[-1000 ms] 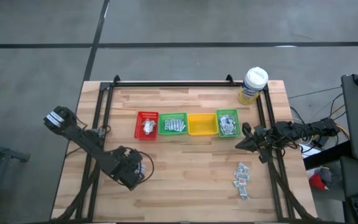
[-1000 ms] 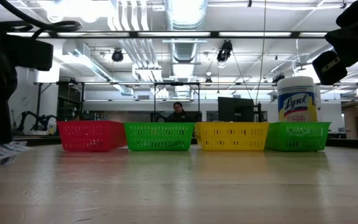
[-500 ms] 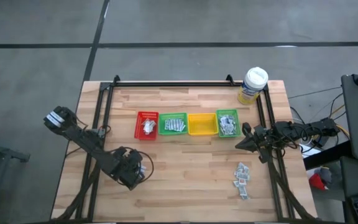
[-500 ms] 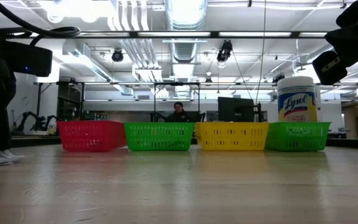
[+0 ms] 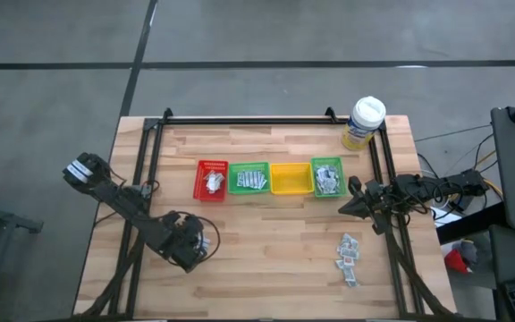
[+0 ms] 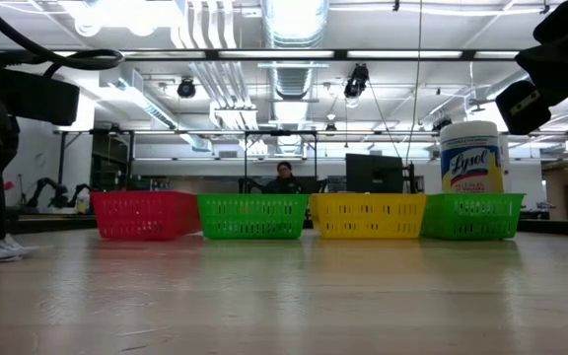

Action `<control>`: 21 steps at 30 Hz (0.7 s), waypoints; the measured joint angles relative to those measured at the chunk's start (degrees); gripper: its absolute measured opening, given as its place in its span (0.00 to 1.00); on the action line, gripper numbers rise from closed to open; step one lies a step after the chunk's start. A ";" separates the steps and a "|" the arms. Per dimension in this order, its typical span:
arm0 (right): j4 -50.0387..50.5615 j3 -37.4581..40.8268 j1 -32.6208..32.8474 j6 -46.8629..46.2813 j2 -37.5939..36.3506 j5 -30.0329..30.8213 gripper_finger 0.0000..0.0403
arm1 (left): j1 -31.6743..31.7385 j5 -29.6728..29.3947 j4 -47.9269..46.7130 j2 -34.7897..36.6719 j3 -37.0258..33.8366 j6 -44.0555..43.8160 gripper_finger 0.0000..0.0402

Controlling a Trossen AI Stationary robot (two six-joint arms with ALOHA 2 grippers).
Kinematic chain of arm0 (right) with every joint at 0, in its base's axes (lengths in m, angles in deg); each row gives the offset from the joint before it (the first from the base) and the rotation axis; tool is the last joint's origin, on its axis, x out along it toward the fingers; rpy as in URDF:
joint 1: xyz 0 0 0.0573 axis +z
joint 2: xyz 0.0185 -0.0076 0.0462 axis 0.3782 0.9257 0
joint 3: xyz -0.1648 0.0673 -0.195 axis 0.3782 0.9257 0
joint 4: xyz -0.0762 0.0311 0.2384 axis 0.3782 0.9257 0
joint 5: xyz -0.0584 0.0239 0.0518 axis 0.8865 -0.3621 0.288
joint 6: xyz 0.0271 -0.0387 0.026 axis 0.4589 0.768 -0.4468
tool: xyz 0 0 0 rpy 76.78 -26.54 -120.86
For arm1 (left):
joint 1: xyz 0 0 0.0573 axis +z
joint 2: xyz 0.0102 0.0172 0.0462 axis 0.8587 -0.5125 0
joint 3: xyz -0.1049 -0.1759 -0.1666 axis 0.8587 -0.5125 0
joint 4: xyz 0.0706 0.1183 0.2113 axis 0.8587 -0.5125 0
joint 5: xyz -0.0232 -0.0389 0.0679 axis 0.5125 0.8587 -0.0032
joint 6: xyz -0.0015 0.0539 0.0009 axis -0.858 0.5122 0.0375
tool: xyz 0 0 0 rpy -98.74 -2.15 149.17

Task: Pick & Place First Aid Supplies
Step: Put the blue bandage into the left green bin

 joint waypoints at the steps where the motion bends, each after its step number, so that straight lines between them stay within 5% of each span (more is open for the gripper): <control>1: 0.01 0.00 0.00 0.00 0.01 -0.02 0.02 | -0.01 0.00 -0.16 0.00 0.00 0.00 0.15; 12: 0.01 0.00 0.00 0.12 0.00 0.00 0.02 | 0.01 -1.22 -0.30 0.23 0.10 0.02 0.16; 21: 0.01 0.00 0.00 0.13 0.00 -0.02 0.02 | 0.01 -1.38 -2.47 1.97 0.29 -2.37 0.27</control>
